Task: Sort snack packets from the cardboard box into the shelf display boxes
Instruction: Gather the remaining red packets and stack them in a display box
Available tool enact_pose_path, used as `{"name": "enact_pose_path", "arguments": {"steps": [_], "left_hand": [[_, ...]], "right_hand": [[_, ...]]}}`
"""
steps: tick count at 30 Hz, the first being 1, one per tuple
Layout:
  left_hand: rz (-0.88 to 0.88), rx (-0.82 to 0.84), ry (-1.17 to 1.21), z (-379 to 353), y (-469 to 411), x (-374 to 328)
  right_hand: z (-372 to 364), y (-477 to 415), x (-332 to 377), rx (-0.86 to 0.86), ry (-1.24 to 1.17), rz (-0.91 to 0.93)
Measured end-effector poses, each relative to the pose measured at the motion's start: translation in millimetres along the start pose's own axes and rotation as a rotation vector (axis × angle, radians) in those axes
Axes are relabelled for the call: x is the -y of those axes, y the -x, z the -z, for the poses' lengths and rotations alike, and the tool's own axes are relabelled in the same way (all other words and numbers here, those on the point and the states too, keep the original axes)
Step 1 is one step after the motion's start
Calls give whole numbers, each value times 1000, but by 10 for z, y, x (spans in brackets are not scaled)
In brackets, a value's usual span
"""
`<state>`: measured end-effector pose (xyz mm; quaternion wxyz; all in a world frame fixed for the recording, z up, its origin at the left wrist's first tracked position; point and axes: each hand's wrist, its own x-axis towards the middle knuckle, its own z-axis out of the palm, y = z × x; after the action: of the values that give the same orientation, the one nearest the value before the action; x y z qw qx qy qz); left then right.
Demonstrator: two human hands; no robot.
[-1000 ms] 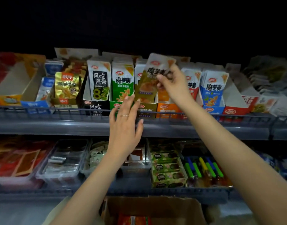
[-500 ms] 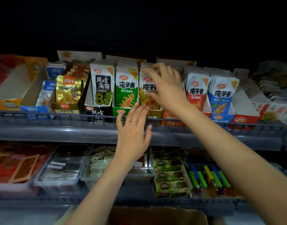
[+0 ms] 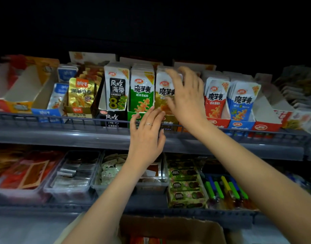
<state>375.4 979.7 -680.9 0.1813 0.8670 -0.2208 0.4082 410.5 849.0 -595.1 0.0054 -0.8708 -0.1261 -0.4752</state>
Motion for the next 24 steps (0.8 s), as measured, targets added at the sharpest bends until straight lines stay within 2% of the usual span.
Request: {"name": "enact_pose_path", "arguments": {"steps": [2, 4, 7, 10, 12, 15, 21, 22, 24], "left_hand": [[-44, 14, 10, 70, 35, 51], [-110, 32, 33, 176, 89, 101], [-191, 96, 58, 356, 287, 143], [-327, 292, 100, 484, 681, 67], [-431, 470, 97, 543, 981, 5], [-443, 665, 136, 624, 1431, -51], [-286, 1047, 264, 743, 2315, 130], [-242, 1069, 274, 777, 2429, 176], [-145, 1086, 290, 847, 2602, 269]], "right_hand": [[113, 132, -21, -114, -107, 0], [249, 309, -47, -133, -178, 44], [414, 649, -54, -25, -270, 166], [464, 1084, -50, 169, -301, 333], [429, 1435, 6, 359, -305, 433], [309, 2016, 154, 699, -337, 485], [-2, 3311, 458, 1597, -505, 110], [-52, 3522, 537, 1713, -516, 42], [-134, 3909, 670, 1841, -504, -75]]}}
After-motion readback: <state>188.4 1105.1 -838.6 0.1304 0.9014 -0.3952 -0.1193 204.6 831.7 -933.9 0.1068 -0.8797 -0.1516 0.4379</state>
